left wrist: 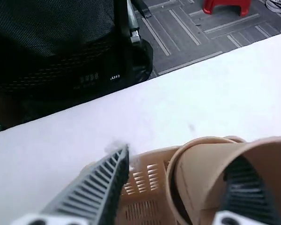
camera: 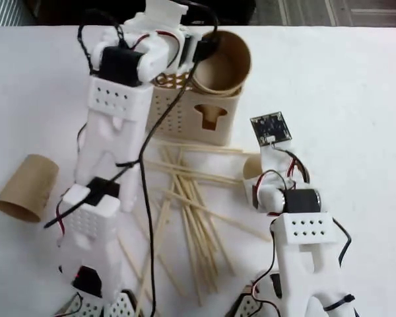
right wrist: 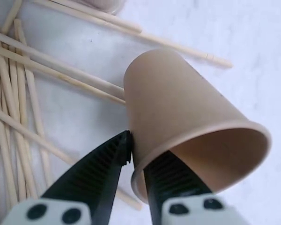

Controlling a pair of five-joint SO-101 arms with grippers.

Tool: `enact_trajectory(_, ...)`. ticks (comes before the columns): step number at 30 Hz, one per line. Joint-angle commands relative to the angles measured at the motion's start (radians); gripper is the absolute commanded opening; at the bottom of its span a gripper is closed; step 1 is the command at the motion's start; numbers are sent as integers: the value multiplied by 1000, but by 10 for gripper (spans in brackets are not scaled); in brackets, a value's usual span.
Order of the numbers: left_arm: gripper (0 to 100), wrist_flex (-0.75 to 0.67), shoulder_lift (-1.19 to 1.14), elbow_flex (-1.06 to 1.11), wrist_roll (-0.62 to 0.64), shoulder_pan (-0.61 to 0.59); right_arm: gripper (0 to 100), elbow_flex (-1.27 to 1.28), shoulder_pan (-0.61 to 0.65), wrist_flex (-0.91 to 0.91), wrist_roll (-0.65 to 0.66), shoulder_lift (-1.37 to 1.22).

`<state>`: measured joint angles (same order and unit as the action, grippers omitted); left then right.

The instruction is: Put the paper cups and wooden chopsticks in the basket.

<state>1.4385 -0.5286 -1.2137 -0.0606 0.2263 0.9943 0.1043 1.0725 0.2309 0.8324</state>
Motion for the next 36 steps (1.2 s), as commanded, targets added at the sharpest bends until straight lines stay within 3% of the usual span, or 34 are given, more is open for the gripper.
enact_trajectory(1,324,25,47,-101,11,15,20,-6,-12,-15,9,10)
enact_trajectory(13,324,-23,12,-92,9,-22,20,-6,-12,-15,9,10)
enact_trajectory(23,324,350,196,-272,-46,-4,20,-5,-12,-15,9,10)
enact_trajectory(31,275,353,449,-9,-63,-131,20,-41,-13,24,20,21)
enact_trajectory(36,275,347,727,307,-109,-125,20,-239,-12,216,91,21)
